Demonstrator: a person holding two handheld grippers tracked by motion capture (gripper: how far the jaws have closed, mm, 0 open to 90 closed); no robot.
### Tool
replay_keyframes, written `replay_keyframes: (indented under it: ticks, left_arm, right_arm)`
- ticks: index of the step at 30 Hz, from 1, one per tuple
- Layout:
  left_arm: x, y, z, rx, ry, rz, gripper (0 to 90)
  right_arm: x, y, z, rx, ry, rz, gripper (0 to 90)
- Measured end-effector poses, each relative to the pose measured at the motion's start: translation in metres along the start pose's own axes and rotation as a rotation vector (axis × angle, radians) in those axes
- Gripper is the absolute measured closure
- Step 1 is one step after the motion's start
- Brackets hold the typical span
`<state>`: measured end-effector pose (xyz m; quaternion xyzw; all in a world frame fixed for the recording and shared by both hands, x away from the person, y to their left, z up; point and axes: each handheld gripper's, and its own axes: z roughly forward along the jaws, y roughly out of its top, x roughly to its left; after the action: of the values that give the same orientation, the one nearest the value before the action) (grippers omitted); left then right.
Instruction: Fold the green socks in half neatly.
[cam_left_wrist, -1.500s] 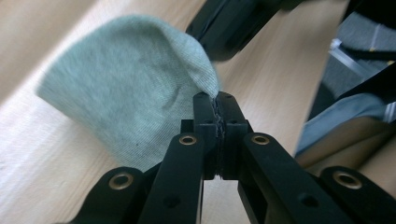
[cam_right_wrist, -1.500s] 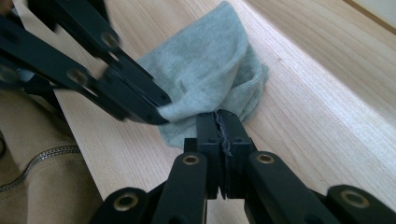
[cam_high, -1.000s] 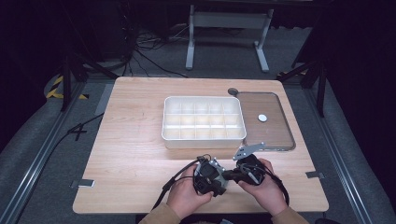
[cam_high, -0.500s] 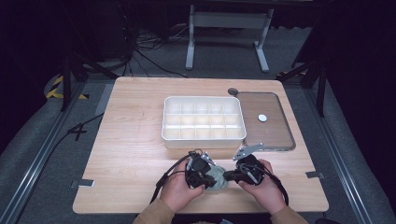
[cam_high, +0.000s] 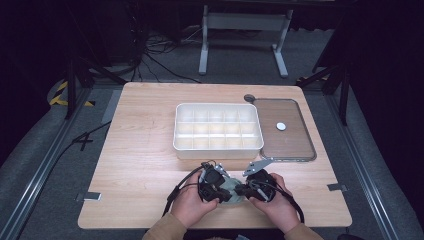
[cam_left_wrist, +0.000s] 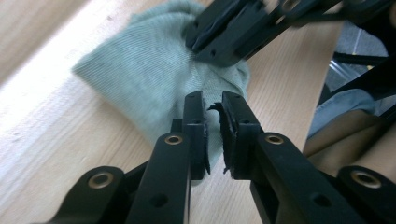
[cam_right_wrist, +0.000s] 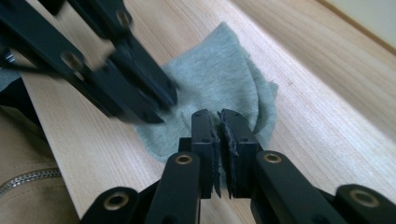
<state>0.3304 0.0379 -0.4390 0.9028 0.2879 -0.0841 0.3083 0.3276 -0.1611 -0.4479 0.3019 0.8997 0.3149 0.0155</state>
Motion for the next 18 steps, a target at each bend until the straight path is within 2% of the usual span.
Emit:
replay_keyframes:
  ticks: [2, 4, 6, 9, 12, 14, 16, 18]
  left_arm:
    - [0.004, -0.001, -0.011, -0.024, 0.019, -0.008, 77.4]
    - [0.01, -0.003, -0.02, -0.046, 0.034, -0.033, 77.0]
    - [0.013, -0.004, -0.022, -0.048, 0.044, -0.04, 75.7]
    - [0.02, -0.008, -0.023, -0.015, 0.074, -0.046, 72.6]
    - [0.023, -0.011, -0.018, 0.009, 0.118, -0.015, 69.5]
    - [0.024, -0.013, -0.015, 0.012, 0.128, 0.005, 68.7]
    - [0.025, -0.015, -0.011, 0.008, 0.11, 0.02, 70.1]
    - [0.025, -0.018, -0.007, 0.01, 0.099, 0.052, 70.4]
  right_arm:
    - [0.001, 0.0, 0.001, 0.001, -0.007, -0.011, 83.0]
    - [0.001, 0.0, 0.001, 0.004, -0.016, -0.021, 83.0]
    - [0.002, 0.0, 0.001, 0.004, -0.018, -0.026, 82.9]
    - [0.001, 0.0, 0.001, 0.007, -0.015, -0.032, 83.0]
    - [0.0, -0.001, 0.001, 0.01, -0.012, -0.042, 83.9]
    - [0.0, -0.001, 0.001, 0.013, -0.01, -0.047, 84.6]
    - [-0.001, 0.0, 0.001, 0.015, -0.007, -0.053, 85.2]
    - [-0.001, 0.0, 0.001, 0.017, -0.007, -0.062, 85.8]
